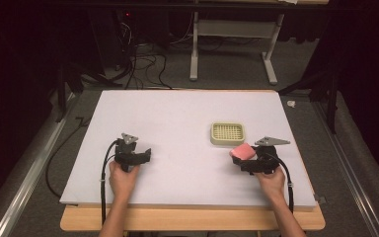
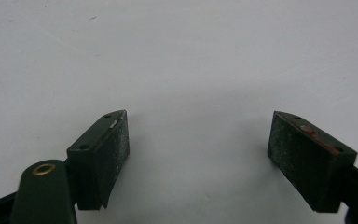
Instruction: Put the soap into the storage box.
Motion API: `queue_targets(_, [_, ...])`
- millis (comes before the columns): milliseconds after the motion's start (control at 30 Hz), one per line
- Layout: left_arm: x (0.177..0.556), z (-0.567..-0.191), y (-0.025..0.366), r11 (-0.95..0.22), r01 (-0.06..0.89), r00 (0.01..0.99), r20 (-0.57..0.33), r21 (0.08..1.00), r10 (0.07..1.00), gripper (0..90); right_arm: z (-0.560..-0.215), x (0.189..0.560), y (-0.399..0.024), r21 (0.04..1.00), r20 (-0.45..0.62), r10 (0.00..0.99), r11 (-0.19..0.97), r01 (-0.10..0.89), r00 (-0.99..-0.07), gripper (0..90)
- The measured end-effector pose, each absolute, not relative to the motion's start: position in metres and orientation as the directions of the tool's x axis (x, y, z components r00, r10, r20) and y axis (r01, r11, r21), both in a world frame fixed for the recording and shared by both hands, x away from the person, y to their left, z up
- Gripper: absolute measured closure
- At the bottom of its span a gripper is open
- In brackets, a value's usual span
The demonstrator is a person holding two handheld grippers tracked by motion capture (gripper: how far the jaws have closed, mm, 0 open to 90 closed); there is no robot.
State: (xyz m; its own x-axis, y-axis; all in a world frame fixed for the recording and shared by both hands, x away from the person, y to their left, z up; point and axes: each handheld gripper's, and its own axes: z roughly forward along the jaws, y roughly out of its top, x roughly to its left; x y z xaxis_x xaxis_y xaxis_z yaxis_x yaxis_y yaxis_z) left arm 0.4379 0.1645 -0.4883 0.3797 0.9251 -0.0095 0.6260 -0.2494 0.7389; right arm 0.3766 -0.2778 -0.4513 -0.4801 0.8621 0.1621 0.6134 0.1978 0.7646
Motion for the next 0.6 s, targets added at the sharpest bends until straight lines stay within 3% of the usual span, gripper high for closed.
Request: queue_targets(600, [0.438,-0.488,0.164,-0.249,0.626,0.38,-0.009,0.739,0.925,21.3,-0.442,0.404,-0.279,0.753,0.19,0.874,0.163,0.637,-0.448,13.7])
